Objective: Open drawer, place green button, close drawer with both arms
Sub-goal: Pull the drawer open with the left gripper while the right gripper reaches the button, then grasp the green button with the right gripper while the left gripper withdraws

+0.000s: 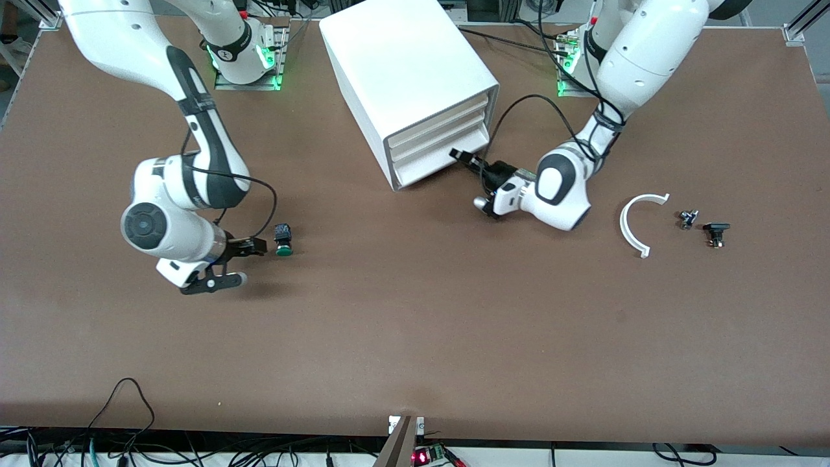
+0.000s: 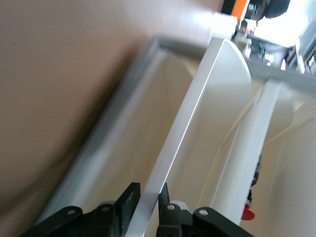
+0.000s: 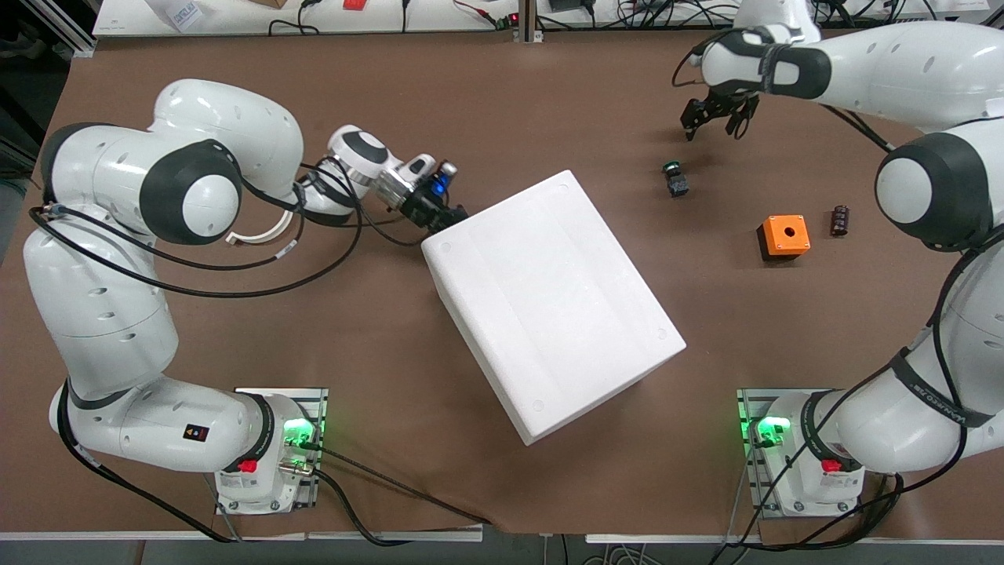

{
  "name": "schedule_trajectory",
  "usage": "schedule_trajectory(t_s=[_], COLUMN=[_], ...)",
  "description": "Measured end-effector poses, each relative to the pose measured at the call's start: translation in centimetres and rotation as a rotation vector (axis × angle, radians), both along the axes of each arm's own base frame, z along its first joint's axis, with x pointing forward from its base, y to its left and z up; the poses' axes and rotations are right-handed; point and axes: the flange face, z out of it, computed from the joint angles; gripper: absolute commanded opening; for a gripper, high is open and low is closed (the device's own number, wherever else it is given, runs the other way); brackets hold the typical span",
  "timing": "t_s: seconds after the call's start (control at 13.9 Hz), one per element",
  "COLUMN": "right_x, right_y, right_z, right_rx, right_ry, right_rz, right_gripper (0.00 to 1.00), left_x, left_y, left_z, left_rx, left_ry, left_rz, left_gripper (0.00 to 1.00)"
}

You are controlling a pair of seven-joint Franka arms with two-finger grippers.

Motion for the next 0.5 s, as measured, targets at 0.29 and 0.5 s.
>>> schedule_trajectory(t_s=[0.29,0.5], right_x=[-1.7,-3.3], right_y=[2.9,3.7], right_z=[-1.1,-2.8], right_rx=[-0.004,-0.013], right_ry=[0.015,0.018], right_rz=[-0.006,0.036], right_gripper=[1.0,1.0], left_x=[6.6,7.4], left_y=[7.6,8.9], left_z=[2.1,2.4], left_rx=[0.028,0.036], left_ry=[-0.112,-0.128], left_rz=[0.143,0.166], left_gripper=[0.99,1.0])
